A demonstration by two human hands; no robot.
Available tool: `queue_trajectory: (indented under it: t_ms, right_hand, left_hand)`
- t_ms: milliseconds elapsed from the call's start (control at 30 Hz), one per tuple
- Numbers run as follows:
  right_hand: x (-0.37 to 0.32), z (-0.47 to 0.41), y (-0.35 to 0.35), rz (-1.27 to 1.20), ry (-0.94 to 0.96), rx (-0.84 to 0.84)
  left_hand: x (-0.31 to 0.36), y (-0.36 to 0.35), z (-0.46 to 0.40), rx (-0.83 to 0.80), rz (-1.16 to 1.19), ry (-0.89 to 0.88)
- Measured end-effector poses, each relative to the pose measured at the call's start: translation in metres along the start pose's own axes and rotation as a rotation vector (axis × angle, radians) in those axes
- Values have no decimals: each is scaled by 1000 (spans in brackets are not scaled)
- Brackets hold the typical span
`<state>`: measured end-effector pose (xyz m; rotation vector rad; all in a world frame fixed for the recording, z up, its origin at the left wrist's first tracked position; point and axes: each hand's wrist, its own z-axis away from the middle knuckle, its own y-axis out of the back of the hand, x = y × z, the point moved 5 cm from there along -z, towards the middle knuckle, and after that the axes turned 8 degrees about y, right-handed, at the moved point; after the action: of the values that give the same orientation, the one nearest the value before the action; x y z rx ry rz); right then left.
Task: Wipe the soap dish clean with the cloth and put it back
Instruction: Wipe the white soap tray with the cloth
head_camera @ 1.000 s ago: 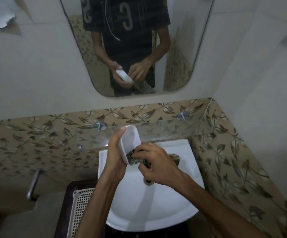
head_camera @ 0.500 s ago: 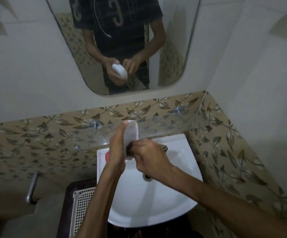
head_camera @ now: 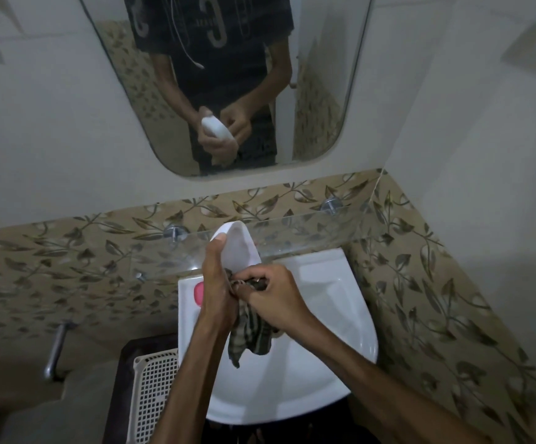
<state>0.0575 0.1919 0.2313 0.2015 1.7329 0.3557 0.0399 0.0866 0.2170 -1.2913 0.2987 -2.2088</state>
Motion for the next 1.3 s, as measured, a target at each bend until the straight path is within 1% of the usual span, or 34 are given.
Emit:
queue_trajectory:
  t_ms: [67,133,200,233,267,333,367,400,500,533,600,667,733,767,833,933,1000,1033,1100,1200,1300]
  right_hand:
    - [0,-1,5,146,85,40]
    - [0,-2,10,340,146,107]
    - [0,2,6,409,118,158]
    - [0,5,2,373,77,176]
    - [1,6,-1,268,9,189]
    - [10,6,-5,-83,-190,197]
    - [13,6,-4,-189,-242,184]
    - [13,6,-1,-163,-221,173]
    - [9,8,7,186,-45,198]
    - [6,9,9,239,-22,200]
    - [4,3,8,159,-83,137]
    - [3,-9,7,-48,-194,55]
    - [-5,-18,2,-241,-217,27]
    - [-10,-23,0,-252,-175,41]
    - [-22,-29,-5,-162,-63,66]
    - [-36,-27,-6,86,139,196]
    - [-41,-25,-6,152,253,232]
    - [-41,-25,-6,158,304,213]
    - [-38,-27,-3,199,407,112]
    - [-34,-25,0,347,563,-20]
    - [-30,-17,-3,500,689,-119]
  left_hand:
    - [2,1,-4,-36,121,-7]
    - [3,-2,-9,-133,194,-35]
    - [-1,-8,-7,-180,200,-23]
    - [-3,-8,-8,-174,191,-18]
    - [-4,-8,-8,-156,179,-23]
    - [-3,-8,-10,-166,163,-37]
    - [-1,-8,-10,-184,169,-50]
    - [-1,-8,-10,-205,188,-59]
    - [-6,-11,-6,-219,214,-43]
    - [-10,-11,-5,-201,210,-39]
    - [-9,-12,-5,-205,157,-62]
    - [-5,-12,-3,-221,126,-87]
    - [-6,-12,-3,-264,146,-77]
    - [-7,-12,-2,-270,172,-59]
    - [-11,-11,-1,-266,207,-31]
    - [-5,-16,-1,-341,78,-23]
    - [-1,-11,-2,-386,22,4]
    - [1,-6,-4,-404,8,33]
    - [7,10,-11,-410,-36,112]
    - [16,23,-13,-459,-100,267]
    - [22,19,-10,-527,-102,360]
